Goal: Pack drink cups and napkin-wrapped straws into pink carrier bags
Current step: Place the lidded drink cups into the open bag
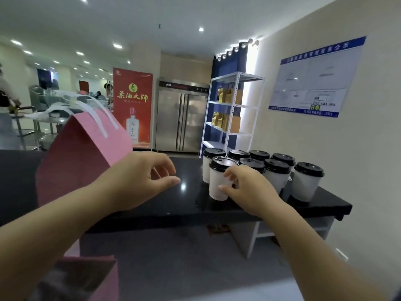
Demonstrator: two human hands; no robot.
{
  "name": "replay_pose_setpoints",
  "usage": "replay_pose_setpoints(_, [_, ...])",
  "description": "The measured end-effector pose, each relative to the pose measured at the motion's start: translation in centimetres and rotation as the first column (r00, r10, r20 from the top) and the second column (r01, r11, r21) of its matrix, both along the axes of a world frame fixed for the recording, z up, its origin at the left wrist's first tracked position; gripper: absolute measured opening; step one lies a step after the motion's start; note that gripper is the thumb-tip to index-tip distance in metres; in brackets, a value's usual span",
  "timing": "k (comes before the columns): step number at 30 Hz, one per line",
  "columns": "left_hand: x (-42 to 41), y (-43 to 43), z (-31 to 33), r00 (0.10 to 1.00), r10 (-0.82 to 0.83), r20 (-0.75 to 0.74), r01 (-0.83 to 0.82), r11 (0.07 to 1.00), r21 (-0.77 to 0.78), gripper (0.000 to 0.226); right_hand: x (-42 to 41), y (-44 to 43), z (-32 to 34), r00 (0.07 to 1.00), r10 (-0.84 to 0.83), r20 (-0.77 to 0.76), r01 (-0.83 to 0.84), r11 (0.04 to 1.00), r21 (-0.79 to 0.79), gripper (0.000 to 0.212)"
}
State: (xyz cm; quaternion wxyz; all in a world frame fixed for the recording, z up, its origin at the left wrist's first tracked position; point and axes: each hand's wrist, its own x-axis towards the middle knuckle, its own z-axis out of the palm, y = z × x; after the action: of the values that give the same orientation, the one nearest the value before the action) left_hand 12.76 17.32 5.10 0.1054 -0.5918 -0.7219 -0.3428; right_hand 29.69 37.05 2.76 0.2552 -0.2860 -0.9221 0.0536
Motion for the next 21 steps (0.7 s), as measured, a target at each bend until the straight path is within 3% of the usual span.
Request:
replay_pose_setpoints(4, [-0.8, 4.2, 0.0, 0.999, 0.03, -0.017, -0.03, 0.999, -0.024, 0.018, -2.3, 4.3, 0.9, 0.987, -0.118, 0.108, 0.099, 0.981, 0.167, 0.058])
replay_pose_setpoints(10, [-1.4, 7.5, -0.6, 0.999, 0.053, -0.01, -0.053, 0.998, -0.017, 0.019, -6.8, 8.5, 0.9, 0.936, -0.176, 0.305, 0.118, 0.973, 0.199, 0.085])
replay_pose_setpoints(13, [-1.9, 8.0, -1.0, 0.998, 0.064, -0.006, -0.064, 0.998, -0.024, 0.02, -8.3, 9.3, 0.3, 0.912, -0.175, 0.372, 0.12, 0.979, 0.166, 0.082])
replay_pose_setpoints(21, [-3.0, 7.1, -1.6, 0.994, 0.107, 0.024, -0.106, 0.993, -0.042, 0.016, -8.4, 8.8, 0.7, 0.921, -0.118, 0.372, 0.067, 0.987, 0.148, 0.061])
